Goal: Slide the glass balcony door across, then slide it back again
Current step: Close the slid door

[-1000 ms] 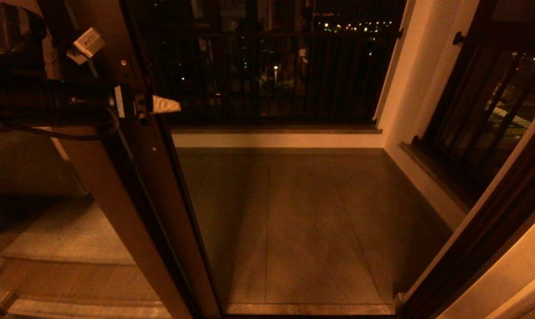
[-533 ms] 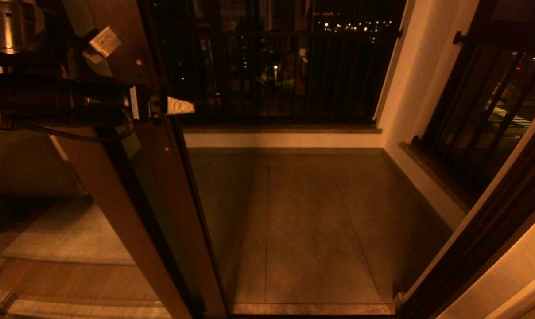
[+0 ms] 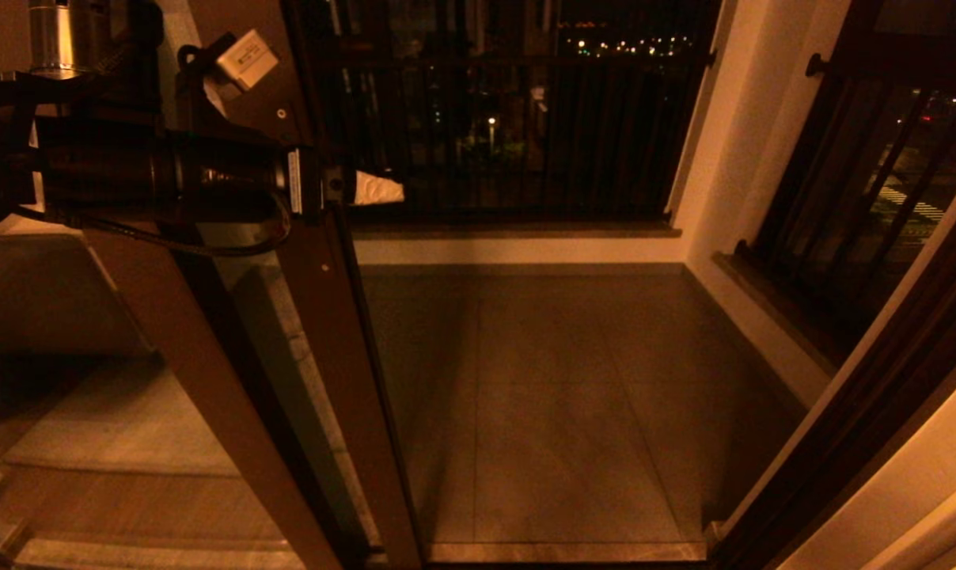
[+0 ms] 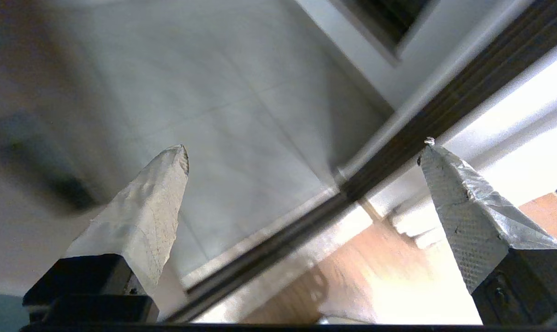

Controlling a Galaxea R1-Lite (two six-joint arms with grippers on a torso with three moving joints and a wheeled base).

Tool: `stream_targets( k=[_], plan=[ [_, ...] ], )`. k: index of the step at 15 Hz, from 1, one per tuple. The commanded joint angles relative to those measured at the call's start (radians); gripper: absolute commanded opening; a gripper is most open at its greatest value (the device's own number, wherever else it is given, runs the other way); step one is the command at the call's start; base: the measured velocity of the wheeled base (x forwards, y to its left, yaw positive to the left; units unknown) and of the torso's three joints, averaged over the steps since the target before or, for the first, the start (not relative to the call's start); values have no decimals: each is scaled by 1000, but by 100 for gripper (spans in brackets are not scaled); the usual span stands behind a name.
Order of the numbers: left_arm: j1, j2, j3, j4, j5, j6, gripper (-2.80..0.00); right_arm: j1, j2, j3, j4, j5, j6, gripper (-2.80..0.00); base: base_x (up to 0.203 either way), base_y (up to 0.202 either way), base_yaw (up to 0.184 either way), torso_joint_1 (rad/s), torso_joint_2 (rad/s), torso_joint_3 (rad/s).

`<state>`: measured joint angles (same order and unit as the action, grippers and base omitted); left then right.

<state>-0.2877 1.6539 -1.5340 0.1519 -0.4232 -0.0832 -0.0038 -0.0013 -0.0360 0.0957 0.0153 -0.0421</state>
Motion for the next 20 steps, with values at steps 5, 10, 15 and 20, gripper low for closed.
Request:
stream_targets(
  k=[5, 10, 15, 20],
  plan=[
    [-39, 1, -9, 2, 9, -1, 0, -1, 1, 0, 1, 0, -1, -280, 0, 0, 0, 0, 0, 0],
    [-39, 0, -11, 2, 59, 0, 0, -1, 1, 0, 1, 0, -1, -280, 0, 0, 0, 0, 0, 0],
    [-37, -12, -2, 3, 64, 0, 0, -1, 1, 1, 1, 0, -1, -280, 0, 0, 0, 0, 0, 0],
    [-33, 9, -17, 2, 66, 2, 0, -1, 1, -1, 1, 0, -1, -280, 0, 0, 0, 0, 0, 0]
  ],
)
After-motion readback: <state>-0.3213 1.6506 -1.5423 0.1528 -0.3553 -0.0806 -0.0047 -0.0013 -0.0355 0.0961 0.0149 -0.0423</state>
